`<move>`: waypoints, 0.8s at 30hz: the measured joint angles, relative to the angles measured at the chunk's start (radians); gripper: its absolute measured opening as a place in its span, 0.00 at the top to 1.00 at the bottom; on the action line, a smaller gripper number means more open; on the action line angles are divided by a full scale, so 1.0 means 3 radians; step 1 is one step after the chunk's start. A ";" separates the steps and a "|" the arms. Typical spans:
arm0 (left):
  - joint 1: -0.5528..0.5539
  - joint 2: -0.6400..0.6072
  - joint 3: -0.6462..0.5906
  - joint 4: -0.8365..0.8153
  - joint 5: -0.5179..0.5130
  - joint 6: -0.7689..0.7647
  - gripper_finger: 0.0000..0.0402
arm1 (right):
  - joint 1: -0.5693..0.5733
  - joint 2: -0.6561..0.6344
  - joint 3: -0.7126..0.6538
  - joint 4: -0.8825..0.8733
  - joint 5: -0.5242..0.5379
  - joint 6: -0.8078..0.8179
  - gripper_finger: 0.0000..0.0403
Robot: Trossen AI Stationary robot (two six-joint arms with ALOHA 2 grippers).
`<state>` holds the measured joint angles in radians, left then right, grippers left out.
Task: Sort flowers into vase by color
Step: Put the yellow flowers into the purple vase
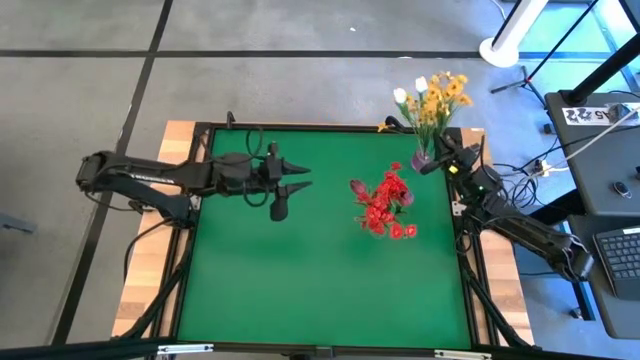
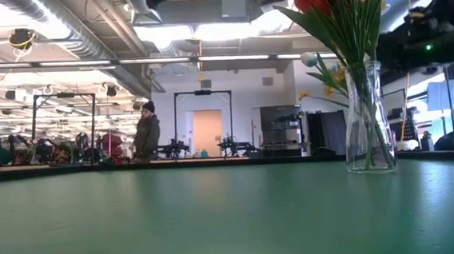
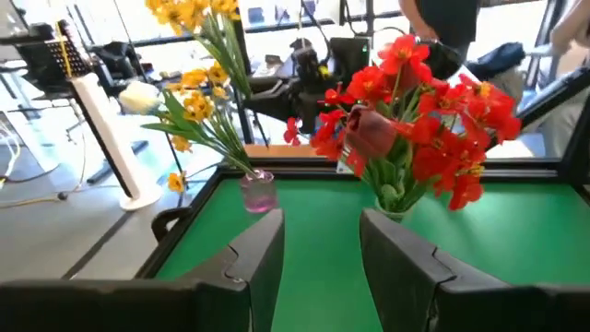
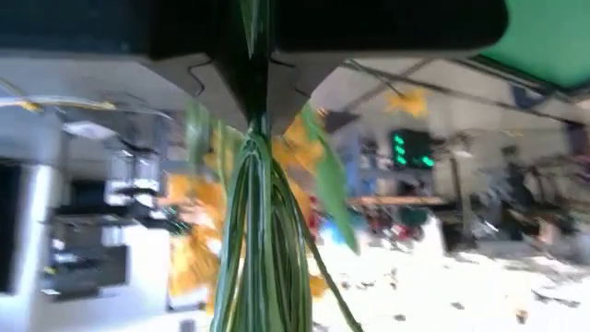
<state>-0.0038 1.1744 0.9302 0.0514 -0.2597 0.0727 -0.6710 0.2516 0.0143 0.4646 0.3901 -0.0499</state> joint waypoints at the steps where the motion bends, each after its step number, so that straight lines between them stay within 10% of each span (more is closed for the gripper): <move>1: 0.0023 0.0001 -0.0082 0.0140 0.0040 -0.0017 0.65 | -0.0015 0.0004 0.0001 -0.0074 0.0054 0.0000 0.97; 10: 0.0362 0.0018 -0.0608 0.1262 0.0769 -0.0287 0.65 | -0.0039 0.0025 -0.0008 -0.0076 0.0218 -0.0130 0.97; 24: 0.0604 0.0130 -0.0610 0.1638 0.0933 -0.0494 0.65 | -0.0034 0.0027 -0.0002 0.0255 0.0352 0.0239 0.97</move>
<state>0.1776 1.2134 0.7471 0.5429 0.0201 -0.0756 -0.6811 0.2596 0.0137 0.5412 0.4957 0.0218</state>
